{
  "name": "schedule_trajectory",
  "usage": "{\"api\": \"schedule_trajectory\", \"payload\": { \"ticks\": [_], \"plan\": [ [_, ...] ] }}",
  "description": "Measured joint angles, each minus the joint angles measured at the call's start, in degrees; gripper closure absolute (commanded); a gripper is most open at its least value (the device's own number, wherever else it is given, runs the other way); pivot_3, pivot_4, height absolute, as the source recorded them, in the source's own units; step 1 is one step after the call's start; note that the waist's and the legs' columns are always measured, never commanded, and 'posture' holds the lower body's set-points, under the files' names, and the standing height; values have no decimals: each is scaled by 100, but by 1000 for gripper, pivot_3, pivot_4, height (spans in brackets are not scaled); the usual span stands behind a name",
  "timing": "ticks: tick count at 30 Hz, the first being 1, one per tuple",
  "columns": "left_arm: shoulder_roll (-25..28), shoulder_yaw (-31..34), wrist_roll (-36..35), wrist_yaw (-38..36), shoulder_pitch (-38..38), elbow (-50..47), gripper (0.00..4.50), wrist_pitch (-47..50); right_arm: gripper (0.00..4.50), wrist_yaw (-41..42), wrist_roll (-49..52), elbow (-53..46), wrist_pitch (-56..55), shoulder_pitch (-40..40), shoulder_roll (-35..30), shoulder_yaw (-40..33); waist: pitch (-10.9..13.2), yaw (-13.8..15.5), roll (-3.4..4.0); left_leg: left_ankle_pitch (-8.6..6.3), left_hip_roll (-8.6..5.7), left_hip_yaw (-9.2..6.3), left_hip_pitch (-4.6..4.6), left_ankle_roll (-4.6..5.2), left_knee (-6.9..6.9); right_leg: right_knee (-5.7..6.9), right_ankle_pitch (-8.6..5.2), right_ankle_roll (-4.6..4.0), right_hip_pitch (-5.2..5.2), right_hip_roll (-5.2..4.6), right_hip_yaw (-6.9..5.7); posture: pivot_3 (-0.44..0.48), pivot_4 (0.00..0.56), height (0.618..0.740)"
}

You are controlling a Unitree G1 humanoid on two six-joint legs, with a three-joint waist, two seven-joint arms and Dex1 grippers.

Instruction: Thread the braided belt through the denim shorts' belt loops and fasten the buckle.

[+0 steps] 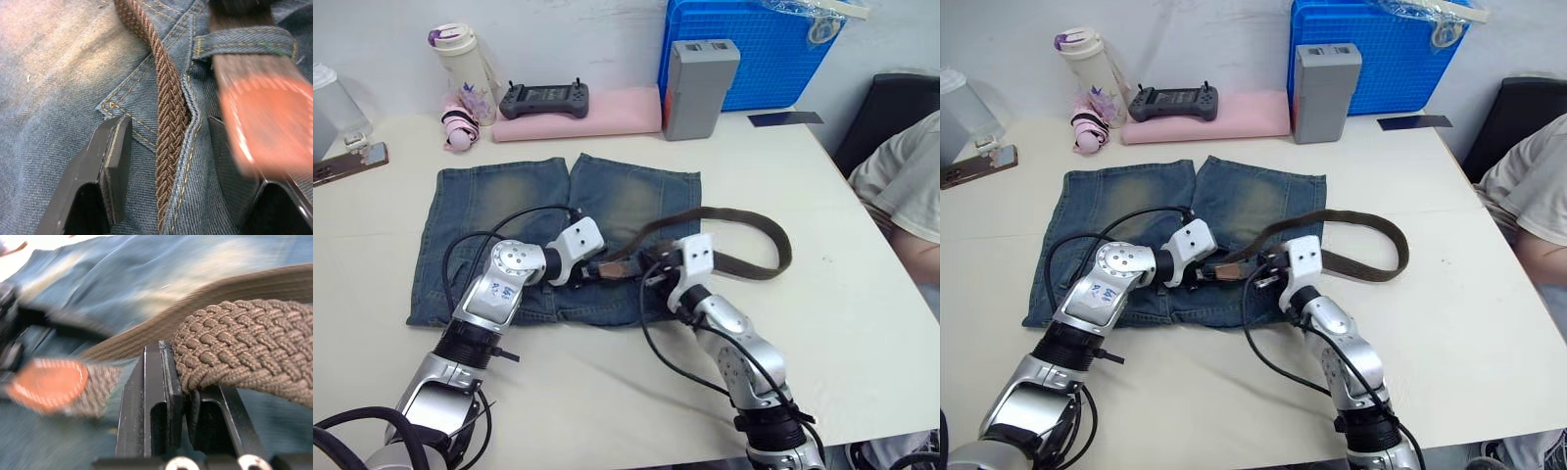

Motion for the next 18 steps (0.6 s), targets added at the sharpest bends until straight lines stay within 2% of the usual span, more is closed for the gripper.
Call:
{"api": "schedule_trajectory", "payload": {
  "ticks": [2,4,5,13,18],
  "plan": [
    [9,95,-14,53,0,16,1016,18,4500,2,-62,37,0,-11,-3,0,0,8,0,0,0,0,-2,0,0,0,0,0,-1,0,-1,0,150,728],
    [51,158,-38,85,0,13,152,25,4500,6,-110,55,0,-18,-9,-22,0,9,0,0,0,-1,-6,0,0,-2,0,0,-4,0,-2,0,150,728],
    [109,219,-95,68,1,-15,70,66,4500,11,-119,78,0,-32,-9,-42,0,4,0,0,0,-1,-11,0,0,-2,0,0,-8,0,-2,0,150,728],
    [853,980,-657,-376,30,-506,70,65,4500,31,-173,224,0,-100,5,-123,0,20,0,3,-1,-2,-72,-4,6,2,0,0,-61,0,-6,0,150,728],
    [1198,1396,-1404,-1326,618,-1301,70,-698,4500,39,-176,266,8,-118,43,-146,0,8,0,2,-1,-1,-72,-3,5,-3,0,0,-61,0,-4,0,150,728]
  ]
}}
